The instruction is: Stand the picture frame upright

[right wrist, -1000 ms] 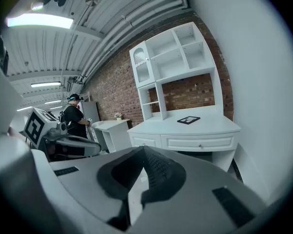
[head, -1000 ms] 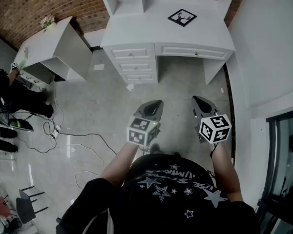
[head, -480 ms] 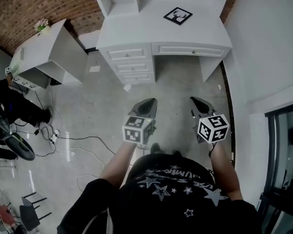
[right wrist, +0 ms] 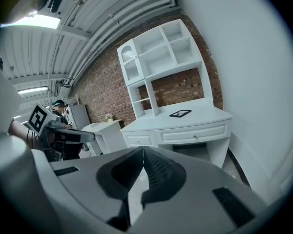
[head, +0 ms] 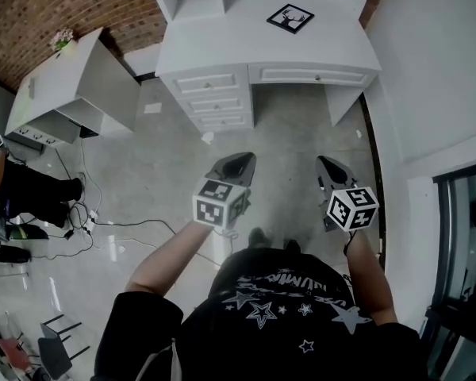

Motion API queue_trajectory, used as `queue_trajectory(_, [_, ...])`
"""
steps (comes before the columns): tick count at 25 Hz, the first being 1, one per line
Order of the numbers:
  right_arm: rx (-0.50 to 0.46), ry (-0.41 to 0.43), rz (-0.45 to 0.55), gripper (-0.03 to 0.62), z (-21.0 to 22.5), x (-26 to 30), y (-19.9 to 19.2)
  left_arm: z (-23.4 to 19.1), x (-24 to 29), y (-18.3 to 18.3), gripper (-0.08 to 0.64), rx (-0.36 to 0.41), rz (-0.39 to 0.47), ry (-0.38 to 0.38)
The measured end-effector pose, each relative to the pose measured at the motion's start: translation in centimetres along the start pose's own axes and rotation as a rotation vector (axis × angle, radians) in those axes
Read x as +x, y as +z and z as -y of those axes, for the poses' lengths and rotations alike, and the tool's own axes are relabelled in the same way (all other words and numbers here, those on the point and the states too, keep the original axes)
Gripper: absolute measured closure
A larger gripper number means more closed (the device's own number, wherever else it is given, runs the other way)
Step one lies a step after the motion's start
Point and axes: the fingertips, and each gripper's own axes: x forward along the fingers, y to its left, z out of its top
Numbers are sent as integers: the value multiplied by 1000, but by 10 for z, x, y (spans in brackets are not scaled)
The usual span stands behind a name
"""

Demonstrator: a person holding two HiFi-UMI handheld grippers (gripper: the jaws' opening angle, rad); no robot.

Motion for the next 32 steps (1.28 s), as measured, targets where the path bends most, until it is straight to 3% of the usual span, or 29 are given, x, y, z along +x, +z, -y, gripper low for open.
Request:
queue_trajectory(8, [14,-49,-7,577,-2,17,1,-19,-10,8,541,33,70,68])
queue_trajectory(14, [27,-59,-20,577,-5,26,-4,-41,-21,-1,541,69,61,83])
queue_trajectory(22, [20,-7,-47,577,17,73,-1,-83,5,-10,541,-86,40,172])
queue_trajectory(32, [-19,84,-24,577,99,166,68,-114,87,20,541,-123,0,260])
